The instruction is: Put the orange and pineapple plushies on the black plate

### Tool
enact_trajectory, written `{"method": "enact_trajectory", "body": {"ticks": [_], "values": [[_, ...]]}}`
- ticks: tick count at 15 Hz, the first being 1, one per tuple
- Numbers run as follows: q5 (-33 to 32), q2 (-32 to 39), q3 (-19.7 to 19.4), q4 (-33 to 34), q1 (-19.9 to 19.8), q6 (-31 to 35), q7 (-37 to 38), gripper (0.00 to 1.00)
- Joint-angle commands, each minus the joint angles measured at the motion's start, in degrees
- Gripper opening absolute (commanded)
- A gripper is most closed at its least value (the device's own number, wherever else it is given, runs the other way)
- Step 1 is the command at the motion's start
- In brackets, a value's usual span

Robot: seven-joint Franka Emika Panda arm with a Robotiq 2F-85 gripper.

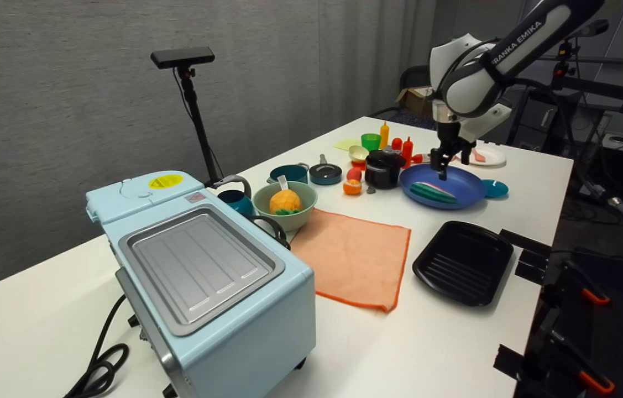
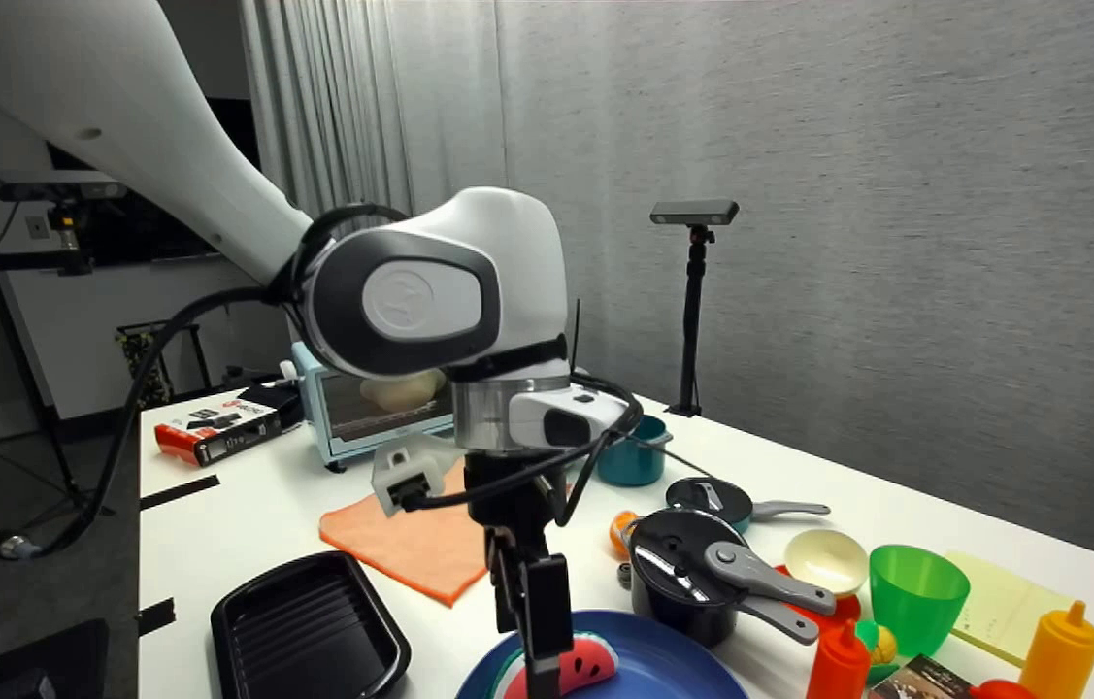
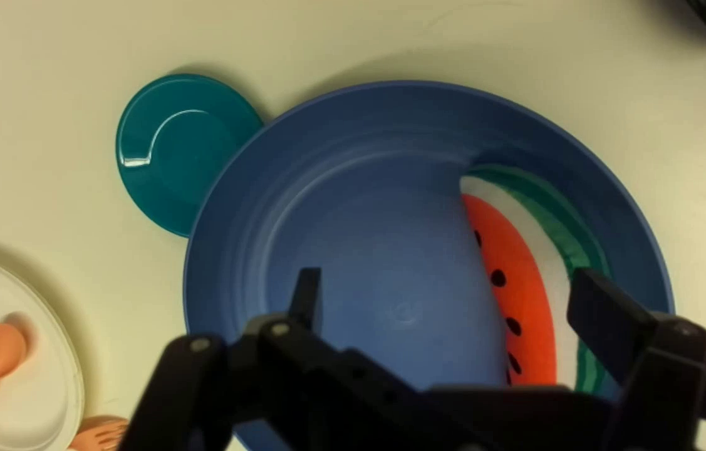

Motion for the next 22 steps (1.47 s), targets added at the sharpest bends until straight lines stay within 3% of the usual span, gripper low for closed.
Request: {"method": "enact_trajectory", "body": {"ticks": [1,8,16,22], "values": [[-1.9,4.4,-0.7,1.7,1.1,2.7,2.7,1.00],[0.7,7.5,-1.1,4.2,0.5,1.4,2.2,1.00],[11.6,8.0,2.6,8.3,-0.9,-2.5,-1.6,1.00],[11.0,10.2,1.3,10.0,-0.5,-1.1,0.1,1.00]]}}
